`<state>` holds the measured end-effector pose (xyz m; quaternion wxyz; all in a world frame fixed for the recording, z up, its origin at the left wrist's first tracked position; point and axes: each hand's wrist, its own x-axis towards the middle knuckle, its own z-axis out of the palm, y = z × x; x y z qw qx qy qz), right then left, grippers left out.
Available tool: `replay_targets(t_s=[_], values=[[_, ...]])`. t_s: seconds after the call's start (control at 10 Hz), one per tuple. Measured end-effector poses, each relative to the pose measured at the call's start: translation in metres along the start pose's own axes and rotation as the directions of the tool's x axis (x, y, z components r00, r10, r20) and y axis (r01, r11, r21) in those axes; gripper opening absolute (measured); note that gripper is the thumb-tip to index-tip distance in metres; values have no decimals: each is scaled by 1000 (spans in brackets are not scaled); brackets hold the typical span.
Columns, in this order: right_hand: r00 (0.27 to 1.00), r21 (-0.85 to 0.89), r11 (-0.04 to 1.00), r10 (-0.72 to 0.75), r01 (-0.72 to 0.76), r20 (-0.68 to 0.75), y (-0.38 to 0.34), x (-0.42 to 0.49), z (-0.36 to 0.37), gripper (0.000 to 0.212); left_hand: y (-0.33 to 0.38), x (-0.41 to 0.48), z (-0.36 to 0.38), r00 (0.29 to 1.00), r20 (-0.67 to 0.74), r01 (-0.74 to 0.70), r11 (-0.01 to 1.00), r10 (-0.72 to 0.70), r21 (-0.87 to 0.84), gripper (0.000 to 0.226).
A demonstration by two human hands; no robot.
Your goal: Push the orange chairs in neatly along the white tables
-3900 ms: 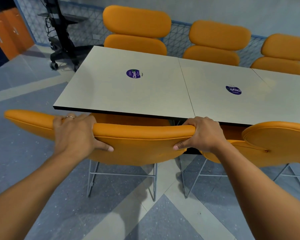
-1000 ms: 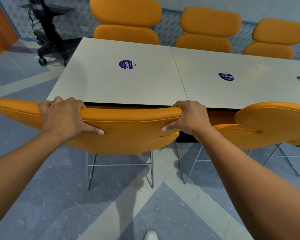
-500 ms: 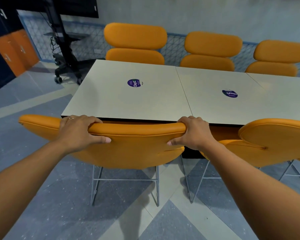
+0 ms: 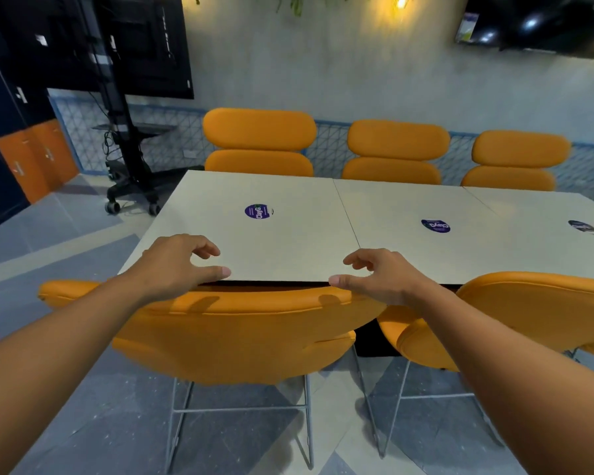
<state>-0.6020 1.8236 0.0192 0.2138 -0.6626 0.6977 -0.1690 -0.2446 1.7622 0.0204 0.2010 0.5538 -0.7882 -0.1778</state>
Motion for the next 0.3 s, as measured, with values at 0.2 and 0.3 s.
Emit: replay_targets(t_s=[0.2,0.3], values=[[990,-60,998,-35,27,-139,-38,8,-75,87,47,32,-56,985,-140,-100,995,103,29,55],[970,-77,996,-66,50,-232,-55,8,-106,86,70,43,-86,967,-214,-127,989,141,76,55]])
